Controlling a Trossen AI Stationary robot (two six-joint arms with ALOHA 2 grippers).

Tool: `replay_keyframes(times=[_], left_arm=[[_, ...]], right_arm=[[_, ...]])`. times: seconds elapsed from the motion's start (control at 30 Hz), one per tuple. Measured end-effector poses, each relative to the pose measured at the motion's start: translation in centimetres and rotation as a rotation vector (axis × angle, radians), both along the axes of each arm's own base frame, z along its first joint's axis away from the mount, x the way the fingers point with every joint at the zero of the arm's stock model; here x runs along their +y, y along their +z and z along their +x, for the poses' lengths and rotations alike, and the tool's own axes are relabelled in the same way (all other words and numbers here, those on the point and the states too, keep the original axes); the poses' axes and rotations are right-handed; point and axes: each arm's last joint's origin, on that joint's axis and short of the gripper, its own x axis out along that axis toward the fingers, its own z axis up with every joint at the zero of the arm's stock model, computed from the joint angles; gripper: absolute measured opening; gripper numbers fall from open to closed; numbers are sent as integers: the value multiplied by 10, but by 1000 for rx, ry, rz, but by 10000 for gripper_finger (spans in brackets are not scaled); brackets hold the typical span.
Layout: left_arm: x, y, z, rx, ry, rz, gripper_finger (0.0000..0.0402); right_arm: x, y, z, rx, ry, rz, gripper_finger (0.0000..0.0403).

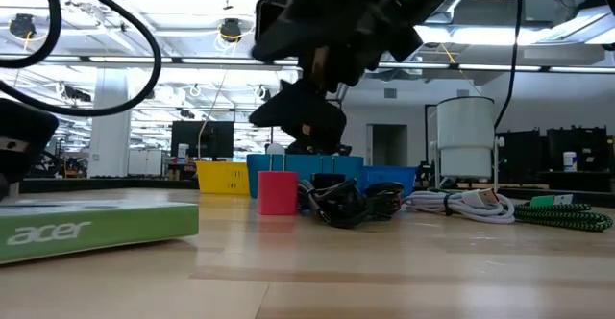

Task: Pick and place items into bin
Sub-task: Put the white card reader box into the blue bin

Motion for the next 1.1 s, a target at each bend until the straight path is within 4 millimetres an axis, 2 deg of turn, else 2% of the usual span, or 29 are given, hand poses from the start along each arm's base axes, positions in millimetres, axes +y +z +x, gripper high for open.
replay_keyframes(times=[0.17, 0.27, 0.37, 0.5, 0.77, 1.1], left_arm=[[2, 0, 1, -2, 23, -3, 0], [3, -1, 1, -6, 41, 0, 0], [4, -2, 1, -5, 71, -3, 0], [6, -3, 0, -6, 111, -5, 0], [9, -4, 3, -7, 137, -16, 0], [14, -4, 8, -13, 177, -30, 0]], right_arm=[[1, -6, -10, -25, 158, -122, 233], [4, -8, -20, -26, 246, -307, 233], [15, -9, -28, 5, 332, -523, 233], [33, -4, -29, -60, 384, -681, 233], [62, 15, -25, -213, 450, -934, 233], [86, 20, -30, -292, 379, -1317, 233]])
